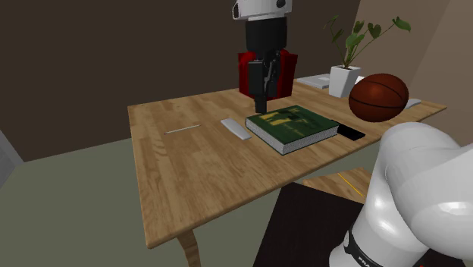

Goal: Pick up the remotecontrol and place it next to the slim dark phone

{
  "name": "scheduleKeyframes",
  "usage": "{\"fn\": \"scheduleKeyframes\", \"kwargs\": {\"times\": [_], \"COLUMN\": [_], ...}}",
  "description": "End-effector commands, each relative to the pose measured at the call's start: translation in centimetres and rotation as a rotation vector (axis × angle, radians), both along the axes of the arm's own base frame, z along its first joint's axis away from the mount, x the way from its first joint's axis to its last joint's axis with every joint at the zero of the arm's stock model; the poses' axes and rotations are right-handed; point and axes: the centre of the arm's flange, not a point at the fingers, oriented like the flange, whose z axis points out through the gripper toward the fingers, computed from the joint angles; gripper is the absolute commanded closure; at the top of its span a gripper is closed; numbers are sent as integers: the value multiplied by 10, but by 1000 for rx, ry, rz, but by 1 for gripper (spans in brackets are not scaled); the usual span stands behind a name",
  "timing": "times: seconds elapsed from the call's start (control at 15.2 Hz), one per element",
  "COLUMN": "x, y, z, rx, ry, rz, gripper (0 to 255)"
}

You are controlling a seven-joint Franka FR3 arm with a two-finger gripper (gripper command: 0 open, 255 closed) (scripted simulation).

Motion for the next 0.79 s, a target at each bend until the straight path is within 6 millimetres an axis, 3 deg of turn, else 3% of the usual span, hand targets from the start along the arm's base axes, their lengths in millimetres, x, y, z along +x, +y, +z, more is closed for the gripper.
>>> {"fn": "scheduleKeyframes", "kwargs": {"times": [0.0, 0.73], "x": [0, 87], "y": [0, -87], "z": [0, -76], "rx": [0, 7], "ry": [0, -34], "rz": [0, -204], "gripper": [0, 0]}}
